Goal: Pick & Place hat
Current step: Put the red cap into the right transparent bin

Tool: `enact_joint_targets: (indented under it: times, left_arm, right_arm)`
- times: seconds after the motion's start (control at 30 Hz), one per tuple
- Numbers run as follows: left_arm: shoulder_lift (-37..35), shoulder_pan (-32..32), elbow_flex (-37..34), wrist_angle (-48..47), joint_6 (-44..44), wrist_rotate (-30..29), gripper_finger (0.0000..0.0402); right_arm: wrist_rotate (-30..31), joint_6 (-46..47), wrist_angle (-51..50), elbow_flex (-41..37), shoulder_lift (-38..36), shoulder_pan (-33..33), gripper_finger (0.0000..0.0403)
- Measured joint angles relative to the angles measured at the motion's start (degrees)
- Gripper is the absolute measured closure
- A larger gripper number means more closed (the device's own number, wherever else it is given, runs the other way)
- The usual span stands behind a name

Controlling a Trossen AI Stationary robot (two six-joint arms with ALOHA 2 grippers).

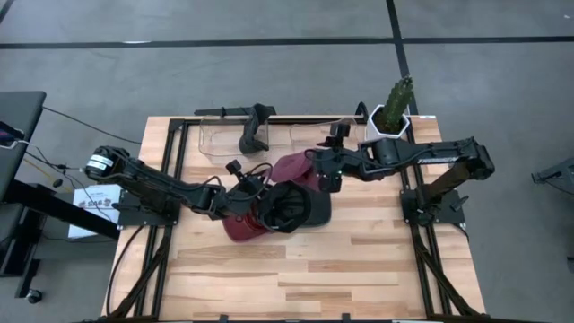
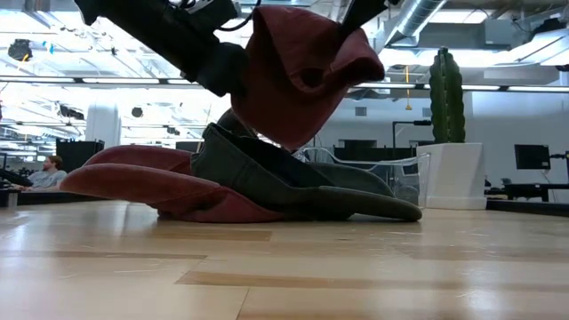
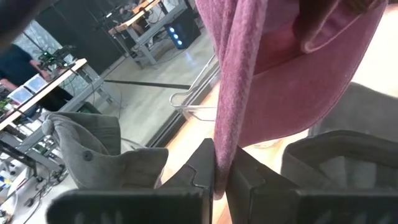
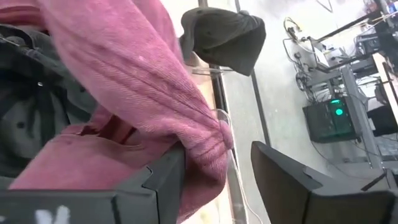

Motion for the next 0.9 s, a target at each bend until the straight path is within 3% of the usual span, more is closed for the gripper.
enact_joint_targets:
  times: [0.33, 0.9]
  left_arm:
    - [-3.53, -4.08, 0.04, 0.29, -0.09, 1.24, 0.0385]
    - [-3.49, -3.27, 0.04, -0.09, -1.83, 1.50, 0.0385]
  right_arm:
    - [-0.76, -1.02, 2.75, -0.02, 0.00, -2.29, 0.0260]
    - [-1.83, -2.54, 4.80, -0.09, -0.35, -0.39, 0.0358]
